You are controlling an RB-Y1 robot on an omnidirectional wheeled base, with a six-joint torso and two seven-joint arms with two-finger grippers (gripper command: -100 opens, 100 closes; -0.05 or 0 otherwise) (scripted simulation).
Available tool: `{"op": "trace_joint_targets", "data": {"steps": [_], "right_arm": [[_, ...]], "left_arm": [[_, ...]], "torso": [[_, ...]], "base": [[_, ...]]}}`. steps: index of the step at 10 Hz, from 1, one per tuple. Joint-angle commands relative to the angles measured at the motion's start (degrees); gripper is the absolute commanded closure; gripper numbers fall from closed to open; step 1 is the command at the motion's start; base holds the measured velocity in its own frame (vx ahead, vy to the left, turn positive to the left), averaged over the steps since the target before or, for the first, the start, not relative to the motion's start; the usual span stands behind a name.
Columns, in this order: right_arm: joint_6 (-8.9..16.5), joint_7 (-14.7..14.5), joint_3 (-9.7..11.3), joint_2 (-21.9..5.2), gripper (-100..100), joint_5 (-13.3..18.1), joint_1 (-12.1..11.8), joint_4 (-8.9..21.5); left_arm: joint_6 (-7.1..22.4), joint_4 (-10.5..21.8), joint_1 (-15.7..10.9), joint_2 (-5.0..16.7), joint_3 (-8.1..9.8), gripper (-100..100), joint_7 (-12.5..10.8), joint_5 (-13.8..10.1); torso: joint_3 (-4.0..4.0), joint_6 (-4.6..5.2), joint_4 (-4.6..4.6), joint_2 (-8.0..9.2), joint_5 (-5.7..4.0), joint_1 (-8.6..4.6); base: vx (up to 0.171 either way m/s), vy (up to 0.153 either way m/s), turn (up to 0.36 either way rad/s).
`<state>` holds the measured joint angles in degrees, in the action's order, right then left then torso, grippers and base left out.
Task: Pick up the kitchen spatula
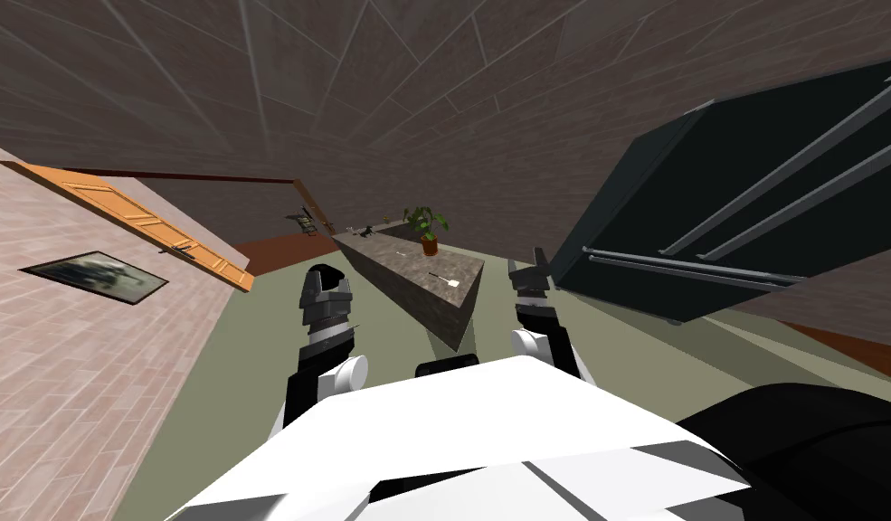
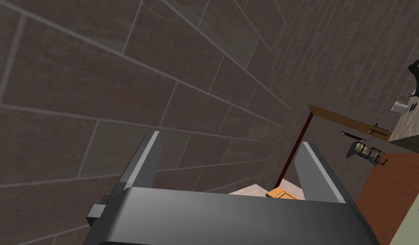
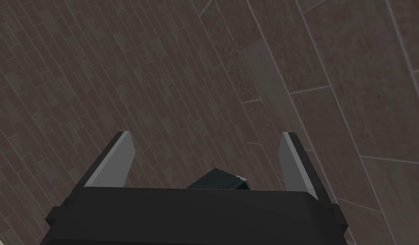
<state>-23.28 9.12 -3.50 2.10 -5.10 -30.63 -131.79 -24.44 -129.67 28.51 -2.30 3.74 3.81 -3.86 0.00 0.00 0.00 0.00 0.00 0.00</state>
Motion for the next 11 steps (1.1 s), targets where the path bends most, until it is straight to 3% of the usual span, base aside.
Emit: {"op": "trace_joint_targets", "data": {"steps": [1,8,9,11], "right_arm": [[-0.07,-0.24,0.06,-2.46,-100,-0.03,0.10,0.74],[-0.75,-2.09,0.45,-13.24,-100,-0.35,0.93,6.06],[-0.75,-2.09,0.45,-13.69,-100,-0.35,0.93,6.06],[-1.19,-3.20,0.72,-17.81,-100,-0.54,1.40,9.05]], "left_arm": [[0.00,0.00,0.00,0.00,0.00,0,0.00,0.00],[0.00,0.00,0.00,0.00,0.00,0,0.00,0.00],[0.00,0.00,-0.01,0.00,0.00,0,0.00,0.00],[0.00,0.00,-0.01,0.00,0.00,0,0.00,0.00]], "torso": [[0.00,0.00,0.00,0.00,0.00,0.00],[0.09,0.01,0.03,0.15,0.00,-0.01],[0.10,-0.01,0.04,0.18,0.00,0.01],[0.09,-0.01,0.03,0.16,0.00,-0.01]], "base": [[-0.011,0.004,0.053],[-0.038,0.004,0.074],[-0.035,0.007,0.045],[-0.058,0.009,0.127]]}}
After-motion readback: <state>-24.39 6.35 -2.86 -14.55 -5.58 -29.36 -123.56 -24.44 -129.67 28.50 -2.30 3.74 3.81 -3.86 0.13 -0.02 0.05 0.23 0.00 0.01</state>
